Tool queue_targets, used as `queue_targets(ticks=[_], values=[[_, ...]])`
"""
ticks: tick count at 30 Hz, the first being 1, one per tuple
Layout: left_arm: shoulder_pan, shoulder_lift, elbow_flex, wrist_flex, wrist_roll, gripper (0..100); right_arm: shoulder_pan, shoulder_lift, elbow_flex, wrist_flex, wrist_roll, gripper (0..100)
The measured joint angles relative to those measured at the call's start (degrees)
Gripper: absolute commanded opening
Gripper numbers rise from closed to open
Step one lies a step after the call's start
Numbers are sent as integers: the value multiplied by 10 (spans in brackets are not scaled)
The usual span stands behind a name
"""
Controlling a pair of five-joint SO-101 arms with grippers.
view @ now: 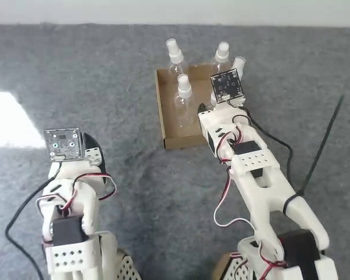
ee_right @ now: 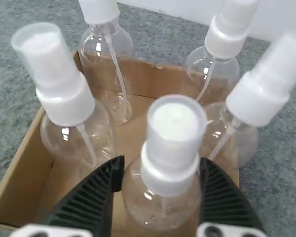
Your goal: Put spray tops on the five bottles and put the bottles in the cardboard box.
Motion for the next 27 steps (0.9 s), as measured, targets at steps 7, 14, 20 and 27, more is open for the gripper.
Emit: queue_targets(ticks=[7, 14, 20, 27], values=[[0, 0, 0, 0, 0, 11, 0, 0, 0, 1, 0, 250], [0, 0, 0, 0, 0, 11, 0, 0, 0, 1, 0, 274], [0, 0, 0, 0, 0, 11, -4, 0, 0, 1, 0, 274], [0, 0, 0, 0, 0, 11, -6, 0, 0, 1, 0, 274]])
